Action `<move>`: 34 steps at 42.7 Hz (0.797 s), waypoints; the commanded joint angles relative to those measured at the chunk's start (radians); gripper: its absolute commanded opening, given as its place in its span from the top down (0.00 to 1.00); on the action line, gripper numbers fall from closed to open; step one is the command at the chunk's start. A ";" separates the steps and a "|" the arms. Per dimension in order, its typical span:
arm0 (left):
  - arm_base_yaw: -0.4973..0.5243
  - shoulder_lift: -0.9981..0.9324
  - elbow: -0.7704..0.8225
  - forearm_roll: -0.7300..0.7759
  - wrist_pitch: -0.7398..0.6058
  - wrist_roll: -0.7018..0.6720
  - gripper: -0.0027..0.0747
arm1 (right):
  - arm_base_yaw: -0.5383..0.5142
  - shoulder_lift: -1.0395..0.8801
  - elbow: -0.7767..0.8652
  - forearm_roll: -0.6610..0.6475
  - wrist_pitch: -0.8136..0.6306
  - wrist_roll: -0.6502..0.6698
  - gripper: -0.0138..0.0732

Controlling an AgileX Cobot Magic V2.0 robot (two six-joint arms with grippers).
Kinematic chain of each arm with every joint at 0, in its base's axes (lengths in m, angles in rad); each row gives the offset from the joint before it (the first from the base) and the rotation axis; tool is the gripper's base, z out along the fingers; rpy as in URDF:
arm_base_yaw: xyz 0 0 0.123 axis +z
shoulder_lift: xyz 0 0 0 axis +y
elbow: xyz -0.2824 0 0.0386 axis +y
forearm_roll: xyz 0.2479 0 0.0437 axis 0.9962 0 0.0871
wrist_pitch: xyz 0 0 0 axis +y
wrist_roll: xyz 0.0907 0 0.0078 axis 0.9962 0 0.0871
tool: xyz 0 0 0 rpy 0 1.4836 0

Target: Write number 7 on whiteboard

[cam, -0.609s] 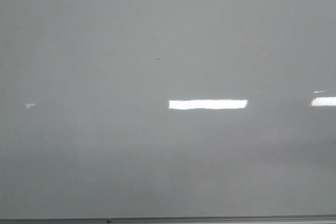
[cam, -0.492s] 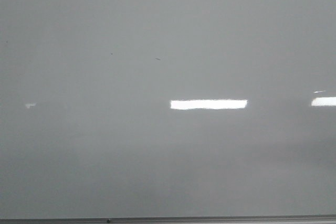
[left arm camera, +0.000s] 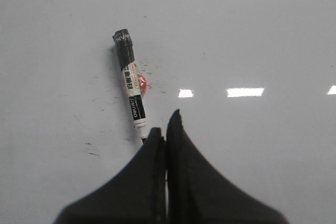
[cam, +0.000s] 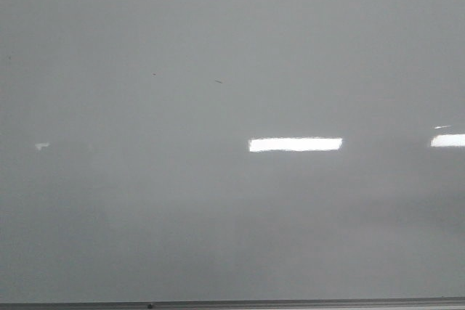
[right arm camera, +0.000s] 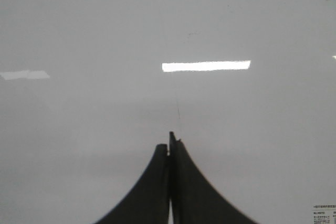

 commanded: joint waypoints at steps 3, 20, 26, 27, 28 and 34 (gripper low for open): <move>-0.005 -0.014 0.005 -0.005 -0.081 0.001 0.99 | 0.001 -0.008 -0.004 -0.006 -0.073 -0.005 0.92; -0.005 -0.014 0.005 -0.005 -0.081 0.001 0.99 | 0.001 -0.008 -0.004 -0.006 -0.075 -0.005 0.92; -0.005 -0.014 0.005 -0.005 -0.092 0.001 0.99 | 0.001 -0.008 -0.004 -0.006 -0.076 -0.005 0.92; -0.005 -0.014 0.005 -0.005 -0.092 0.001 0.99 | 0.001 -0.008 -0.004 -0.006 -0.076 -0.005 0.92; -0.005 -0.014 0.005 -0.005 -0.092 0.001 0.99 | 0.001 -0.008 -0.004 -0.006 -0.076 -0.005 0.92; -0.005 -0.014 0.005 0.007 -0.105 0.001 0.99 | 0.003 -0.008 -0.005 0.047 -0.106 -0.005 0.92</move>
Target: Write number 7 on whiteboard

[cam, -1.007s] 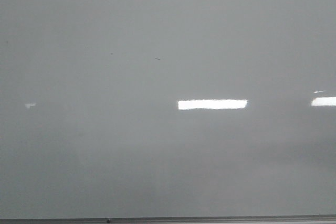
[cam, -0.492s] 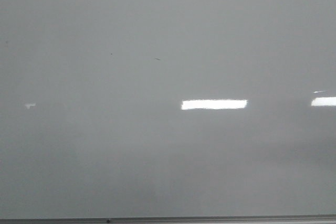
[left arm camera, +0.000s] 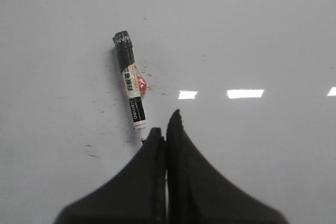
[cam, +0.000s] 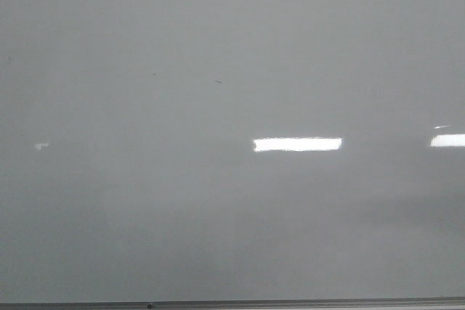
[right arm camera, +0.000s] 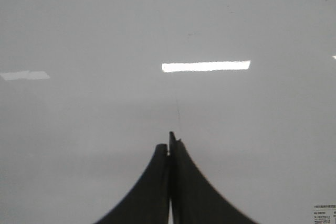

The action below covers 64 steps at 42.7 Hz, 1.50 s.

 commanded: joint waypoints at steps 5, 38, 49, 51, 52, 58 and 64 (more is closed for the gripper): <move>-0.005 -0.014 -0.001 0.003 -0.213 -0.004 0.99 | 0.003 -0.008 -0.006 0.097 -0.186 -0.005 0.92; -0.005 0.426 -0.481 0.031 0.067 -0.013 0.98 | 0.003 0.343 -0.501 0.078 0.112 -0.005 0.90; -0.005 0.428 -0.481 0.031 0.067 -0.013 0.33 | 0.003 0.343 -0.500 0.078 0.117 -0.005 0.38; -0.005 0.428 -0.481 0.033 0.067 -0.013 0.24 | 0.003 0.343 -0.500 0.078 0.117 -0.005 0.28; -0.005 0.428 -0.481 0.033 0.067 -0.013 0.20 | 0.003 0.343 -0.500 0.078 0.117 -0.005 0.23; -0.005 0.433 -0.468 0.033 0.063 -0.013 0.19 | 0.003 0.343 -0.500 0.078 0.124 -0.005 0.13; -0.005 0.534 -0.468 0.030 0.119 -0.024 0.19 | 0.003 0.343 -0.500 0.078 0.127 -0.005 0.14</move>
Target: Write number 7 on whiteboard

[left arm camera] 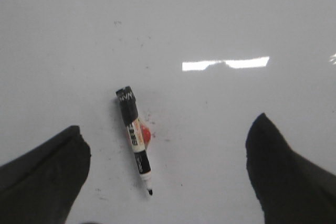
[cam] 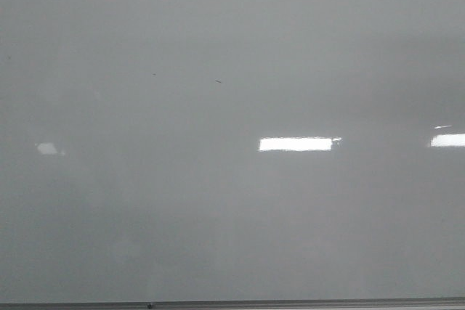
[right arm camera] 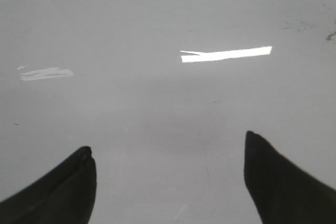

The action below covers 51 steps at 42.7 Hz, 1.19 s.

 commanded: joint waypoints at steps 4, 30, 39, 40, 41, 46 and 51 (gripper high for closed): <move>-0.005 0.194 -0.035 -0.004 -0.035 -0.054 0.19 | 0.003 0.017 -0.038 -0.003 -0.068 -0.005 0.14; 0.093 0.820 -0.176 -0.011 -0.259 -0.166 0.19 | 0.003 0.017 -0.038 -0.003 -0.053 -0.005 0.14; 0.130 0.900 -0.176 0.058 -0.372 -0.156 0.21 | 0.003 0.017 -0.038 -0.003 -0.053 -0.005 0.14; 0.130 0.911 -0.176 0.061 -0.393 -0.156 0.22 | 0.003 0.017 -0.038 -0.003 -0.053 -0.005 0.14; 0.130 0.923 -0.176 0.061 -0.414 -0.156 0.24 | 0.003 0.017 -0.038 -0.003 -0.053 -0.005 0.14; 0.130 0.958 -0.176 0.061 -0.477 -0.156 0.35 | 0.003 0.017 -0.038 -0.003 -0.053 -0.005 0.14; 0.130 0.984 -0.176 0.061 -0.507 -0.156 0.47 | 0.003 0.017 -0.038 -0.003 -0.053 -0.005 0.14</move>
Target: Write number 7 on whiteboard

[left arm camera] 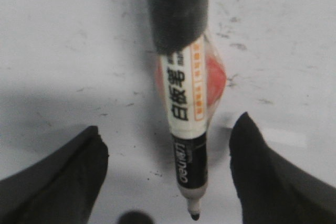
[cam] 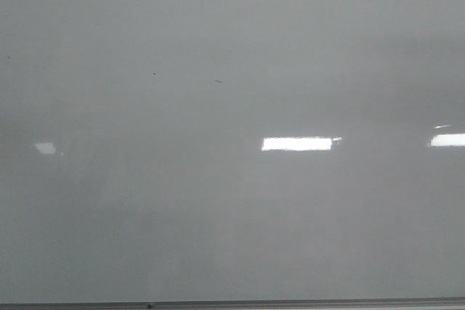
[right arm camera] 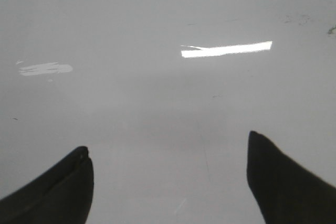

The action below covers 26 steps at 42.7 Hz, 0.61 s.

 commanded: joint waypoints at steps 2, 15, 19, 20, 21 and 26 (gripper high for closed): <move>0.000 0.002 -0.029 0.001 -0.105 -0.002 0.51 | 0.003 0.017 -0.036 -0.003 -0.070 -0.005 0.14; 0.000 0.014 -0.029 0.005 -0.137 -0.002 0.88 | 0.003 0.017 -0.036 -0.003 -0.065 -0.005 0.14; 0.000 0.004 -0.029 0.005 -0.111 -0.004 0.93 | 0.003 0.017 -0.036 -0.003 -0.058 -0.005 0.14; -0.002 -0.002 -0.029 0.005 -0.095 -0.007 0.94 | 0.003 0.017 -0.036 -0.003 -0.057 -0.005 0.14; -0.005 -0.012 -0.029 0.005 -0.071 -0.009 0.94 | 0.003 0.017 -0.036 -0.003 -0.057 -0.005 0.14; -0.044 -0.097 -0.041 0.005 0.128 -0.009 0.94 | 0.003 0.017 -0.036 -0.003 -0.059 -0.005 0.14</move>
